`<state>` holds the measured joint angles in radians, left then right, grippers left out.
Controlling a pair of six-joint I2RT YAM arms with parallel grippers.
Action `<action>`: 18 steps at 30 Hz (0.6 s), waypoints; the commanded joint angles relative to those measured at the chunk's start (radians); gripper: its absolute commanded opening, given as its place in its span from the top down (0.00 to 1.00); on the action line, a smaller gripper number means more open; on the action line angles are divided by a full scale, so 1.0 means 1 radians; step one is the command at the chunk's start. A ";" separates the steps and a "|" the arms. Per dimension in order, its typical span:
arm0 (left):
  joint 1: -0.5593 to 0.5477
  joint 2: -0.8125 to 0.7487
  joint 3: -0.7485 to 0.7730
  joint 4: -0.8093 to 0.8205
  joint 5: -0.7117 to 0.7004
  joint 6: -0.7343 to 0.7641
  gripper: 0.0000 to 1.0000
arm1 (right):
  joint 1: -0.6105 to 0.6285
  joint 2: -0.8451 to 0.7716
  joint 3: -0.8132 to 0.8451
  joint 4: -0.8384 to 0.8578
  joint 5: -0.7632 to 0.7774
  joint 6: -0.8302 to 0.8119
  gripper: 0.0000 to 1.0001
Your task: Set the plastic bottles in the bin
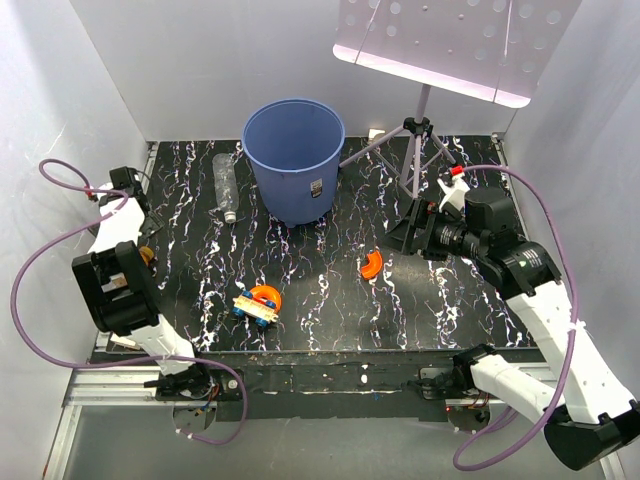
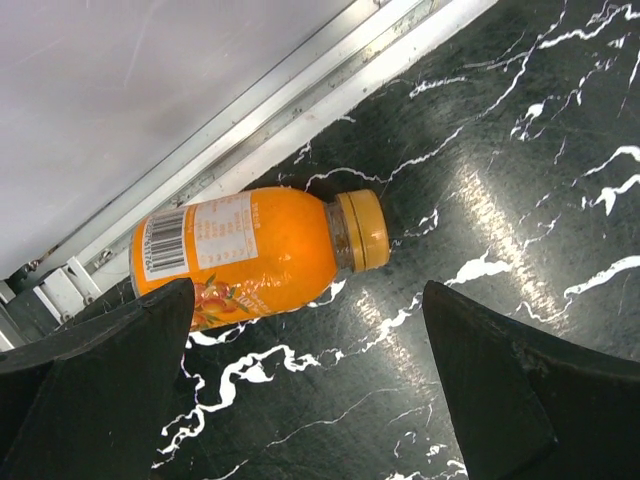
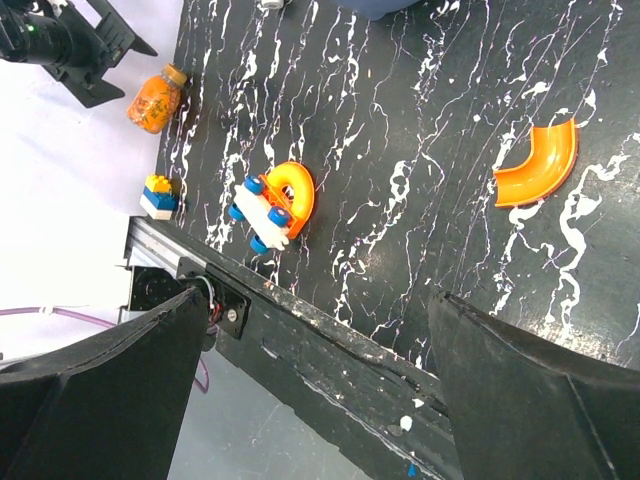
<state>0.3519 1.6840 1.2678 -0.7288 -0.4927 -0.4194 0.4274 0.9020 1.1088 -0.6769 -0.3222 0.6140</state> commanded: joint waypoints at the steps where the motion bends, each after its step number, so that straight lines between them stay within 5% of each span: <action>1: 0.015 0.040 0.057 0.009 -0.043 -0.012 0.02 | 0.001 0.009 0.048 0.048 -0.038 0.003 0.05; 18: 0.035 -0.037 -0.143 0.026 0.250 -0.094 0.02 | -0.001 -0.008 0.000 0.092 -0.063 0.033 0.05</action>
<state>0.3851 1.7191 1.1786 -0.7147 -0.3393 -0.4774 0.4274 0.8982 1.1088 -0.6441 -0.3523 0.6346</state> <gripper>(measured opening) 0.983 0.955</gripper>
